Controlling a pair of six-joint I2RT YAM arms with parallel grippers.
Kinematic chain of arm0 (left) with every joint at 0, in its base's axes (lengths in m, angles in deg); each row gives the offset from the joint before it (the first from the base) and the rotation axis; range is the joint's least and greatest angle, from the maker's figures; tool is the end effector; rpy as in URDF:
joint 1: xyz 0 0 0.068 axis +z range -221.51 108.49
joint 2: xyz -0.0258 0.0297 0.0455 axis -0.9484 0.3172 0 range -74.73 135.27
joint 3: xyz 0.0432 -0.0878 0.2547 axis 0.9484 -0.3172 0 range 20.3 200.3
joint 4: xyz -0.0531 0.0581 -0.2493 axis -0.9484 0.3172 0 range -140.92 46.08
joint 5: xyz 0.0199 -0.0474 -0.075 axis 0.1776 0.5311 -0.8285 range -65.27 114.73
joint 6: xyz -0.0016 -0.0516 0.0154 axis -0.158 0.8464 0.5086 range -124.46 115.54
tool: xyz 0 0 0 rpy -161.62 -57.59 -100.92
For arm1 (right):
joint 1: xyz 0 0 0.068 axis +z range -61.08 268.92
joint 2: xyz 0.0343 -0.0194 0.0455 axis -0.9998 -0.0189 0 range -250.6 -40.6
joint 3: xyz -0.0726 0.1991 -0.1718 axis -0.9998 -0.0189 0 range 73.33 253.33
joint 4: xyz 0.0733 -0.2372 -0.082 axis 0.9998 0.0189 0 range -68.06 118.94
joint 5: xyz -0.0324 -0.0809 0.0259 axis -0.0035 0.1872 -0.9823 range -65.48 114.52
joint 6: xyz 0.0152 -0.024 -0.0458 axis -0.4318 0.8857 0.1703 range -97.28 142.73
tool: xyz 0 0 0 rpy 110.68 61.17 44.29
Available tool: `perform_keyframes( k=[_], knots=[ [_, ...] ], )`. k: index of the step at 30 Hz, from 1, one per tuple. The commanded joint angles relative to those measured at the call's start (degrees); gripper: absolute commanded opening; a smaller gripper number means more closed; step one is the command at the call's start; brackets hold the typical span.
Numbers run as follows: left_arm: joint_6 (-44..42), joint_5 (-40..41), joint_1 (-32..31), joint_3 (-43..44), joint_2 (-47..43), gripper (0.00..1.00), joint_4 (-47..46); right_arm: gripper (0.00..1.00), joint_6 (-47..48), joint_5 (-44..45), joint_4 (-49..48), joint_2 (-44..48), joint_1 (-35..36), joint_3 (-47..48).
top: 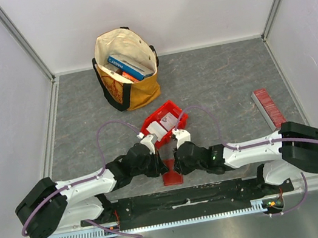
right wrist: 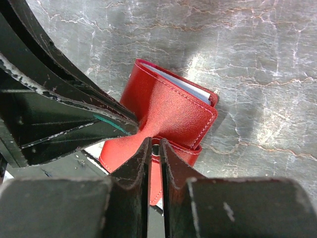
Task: Put the credit cards into the card holder
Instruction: Close the card holder at the center of the board.
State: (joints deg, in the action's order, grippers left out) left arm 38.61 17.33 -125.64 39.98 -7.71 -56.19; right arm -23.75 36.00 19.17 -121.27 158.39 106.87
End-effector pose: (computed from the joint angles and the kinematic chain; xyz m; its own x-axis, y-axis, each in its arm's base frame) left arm 0.1182 -0.1714 0.1438 -0.8738 0.0527 -0.4834 0.3598 0.7388 -0.5699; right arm 0.0999 0.2464 0.1591 -0.7981 -0.1051 -0.5933 -0.4199 0.8032 0.4226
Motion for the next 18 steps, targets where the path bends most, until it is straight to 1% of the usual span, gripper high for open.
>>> perform_keyframes(
  k=[1,10,15,18],
  knots=[
    [1.4,0.1,-0.3,-0.1,0.1,0.13,0.1,0.17,0.9,1.4,4.0,-0.8,1.3,1.7],
    [1.5,0.1,-0.4,-0.2,-0.1,0.13,0.1,0.14,0.8,4.2,6.0,-3.1,3.2,3.2],
    [1.5,0.1,-0.4,-0.3,-0.3,0.13,0.2,0.14,0.0,5.4,8.0,-3.8,4.3,4.2],
    [1.6,0.2,-0.3,-0.3,-0.3,0.13,0.2,0.16,-0.3,5.7,7.6,-3.2,4.7,3.7]
  ],
)
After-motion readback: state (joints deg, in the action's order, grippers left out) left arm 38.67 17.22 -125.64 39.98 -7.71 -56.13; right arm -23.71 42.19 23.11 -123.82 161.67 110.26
